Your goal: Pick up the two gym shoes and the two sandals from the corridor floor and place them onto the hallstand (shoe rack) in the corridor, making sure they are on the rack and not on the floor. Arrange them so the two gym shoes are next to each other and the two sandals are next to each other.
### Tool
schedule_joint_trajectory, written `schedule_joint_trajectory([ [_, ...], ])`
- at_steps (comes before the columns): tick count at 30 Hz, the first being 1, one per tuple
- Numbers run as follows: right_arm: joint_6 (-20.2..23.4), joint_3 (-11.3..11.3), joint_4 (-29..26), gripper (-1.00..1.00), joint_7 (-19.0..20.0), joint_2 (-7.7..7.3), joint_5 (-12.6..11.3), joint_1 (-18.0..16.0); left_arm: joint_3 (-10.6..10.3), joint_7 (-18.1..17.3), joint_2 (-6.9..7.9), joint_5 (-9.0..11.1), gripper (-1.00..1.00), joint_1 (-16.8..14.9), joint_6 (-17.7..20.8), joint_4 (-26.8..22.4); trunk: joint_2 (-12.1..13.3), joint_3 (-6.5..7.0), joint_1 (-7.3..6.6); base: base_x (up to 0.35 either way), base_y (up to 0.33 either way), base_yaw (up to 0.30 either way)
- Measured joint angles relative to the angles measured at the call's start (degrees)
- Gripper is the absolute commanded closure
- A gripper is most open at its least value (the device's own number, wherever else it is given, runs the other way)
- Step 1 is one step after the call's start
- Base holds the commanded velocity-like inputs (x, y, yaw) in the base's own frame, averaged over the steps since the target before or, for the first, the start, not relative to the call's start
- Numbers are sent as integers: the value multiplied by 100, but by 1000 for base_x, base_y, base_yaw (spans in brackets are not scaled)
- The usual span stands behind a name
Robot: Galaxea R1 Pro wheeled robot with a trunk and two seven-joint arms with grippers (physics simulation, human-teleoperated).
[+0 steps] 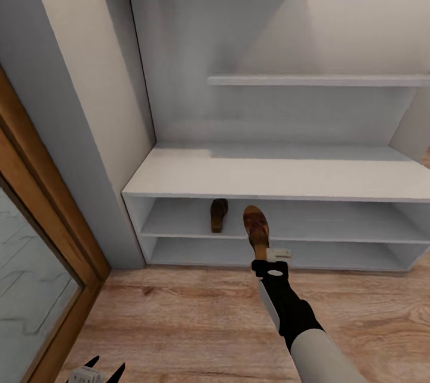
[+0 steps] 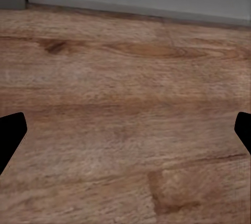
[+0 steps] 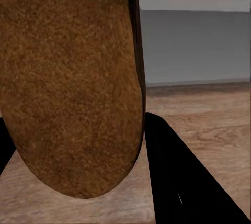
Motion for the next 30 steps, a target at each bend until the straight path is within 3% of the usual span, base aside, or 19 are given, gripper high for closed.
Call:
schedule_joint_trajectory([
  [16, 5, 1, 0, 100, -3, 0, 2, 0, 1, 0, 0, 0, -100, 0, 9, -1, 0, 0, 0, 324, 20, 0],
  [30, 6, -4, 0, 100, -4, 0, 6, 0, 2, -1, 0, 0, -100, 1, 10, -2, 0, 0, 1, 113, 68, 0],
])
